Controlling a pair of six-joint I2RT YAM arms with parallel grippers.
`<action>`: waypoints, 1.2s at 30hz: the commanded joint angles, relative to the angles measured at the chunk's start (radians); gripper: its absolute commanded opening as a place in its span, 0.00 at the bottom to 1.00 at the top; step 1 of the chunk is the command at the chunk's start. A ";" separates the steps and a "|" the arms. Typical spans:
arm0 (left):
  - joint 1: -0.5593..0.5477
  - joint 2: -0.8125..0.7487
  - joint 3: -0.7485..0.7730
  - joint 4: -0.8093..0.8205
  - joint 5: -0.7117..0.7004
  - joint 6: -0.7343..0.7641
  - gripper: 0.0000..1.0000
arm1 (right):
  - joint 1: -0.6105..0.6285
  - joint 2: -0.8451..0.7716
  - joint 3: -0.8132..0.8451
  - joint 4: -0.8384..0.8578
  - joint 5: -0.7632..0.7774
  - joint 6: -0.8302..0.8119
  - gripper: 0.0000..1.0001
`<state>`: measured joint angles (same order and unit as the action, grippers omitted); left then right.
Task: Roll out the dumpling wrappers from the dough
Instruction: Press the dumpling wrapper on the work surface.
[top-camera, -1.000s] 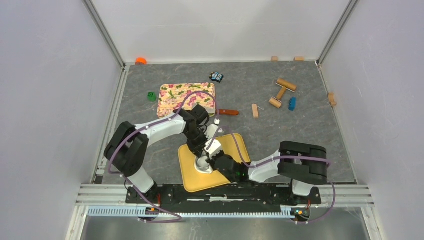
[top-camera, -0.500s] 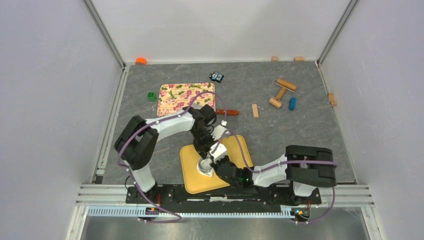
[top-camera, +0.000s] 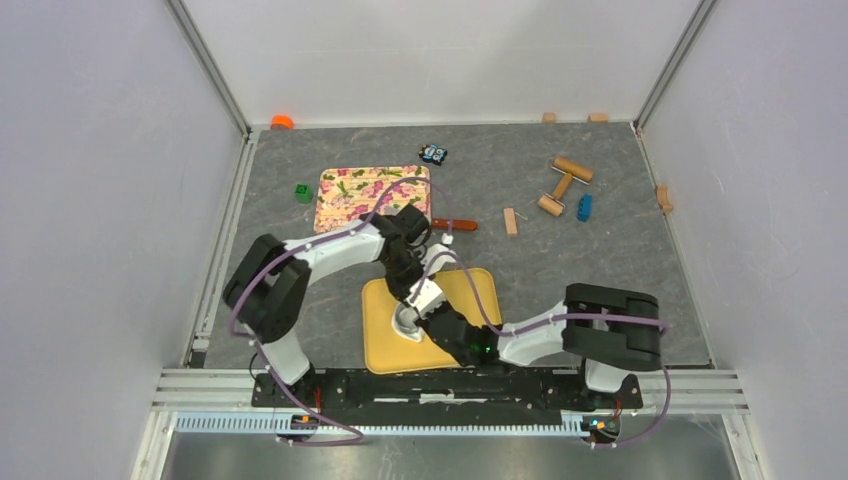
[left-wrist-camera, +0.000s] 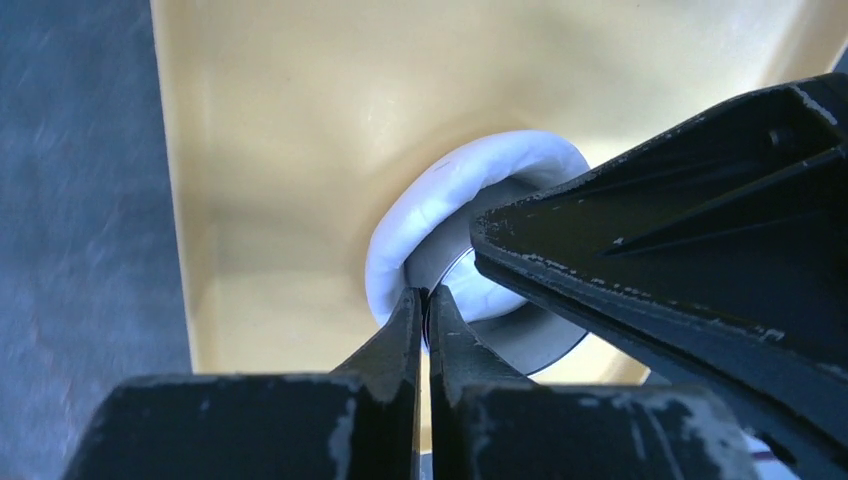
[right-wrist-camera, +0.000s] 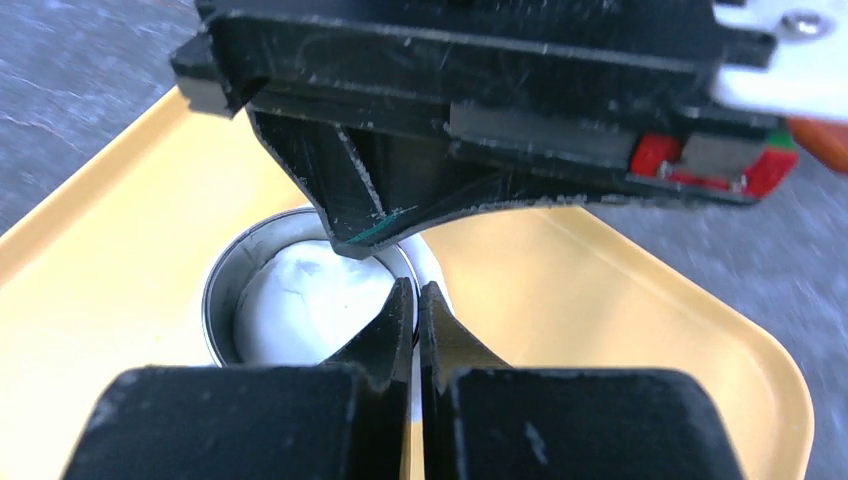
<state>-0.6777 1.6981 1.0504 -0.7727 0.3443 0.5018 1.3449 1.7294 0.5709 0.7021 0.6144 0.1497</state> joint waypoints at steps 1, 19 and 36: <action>-0.015 0.196 0.085 0.117 -0.109 0.063 0.02 | 0.142 -0.041 -0.159 -0.419 0.114 0.211 0.00; -0.023 0.059 -0.116 -0.015 -0.015 0.084 0.02 | -0.103 0.084 -0.019 -0.165 0.008 -0.121 0.00; -0.023 0.126 -0.010 -0.112 -0.085 0.055 0.02 | -0.096 0.066 -0.028 -0.181 0.079 -0.013 0.00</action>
<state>-0.7322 1.8130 1.1759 -0.8154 0.4290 0.5144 1.3869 1.6958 0.5499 0.6216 0.8696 0.2623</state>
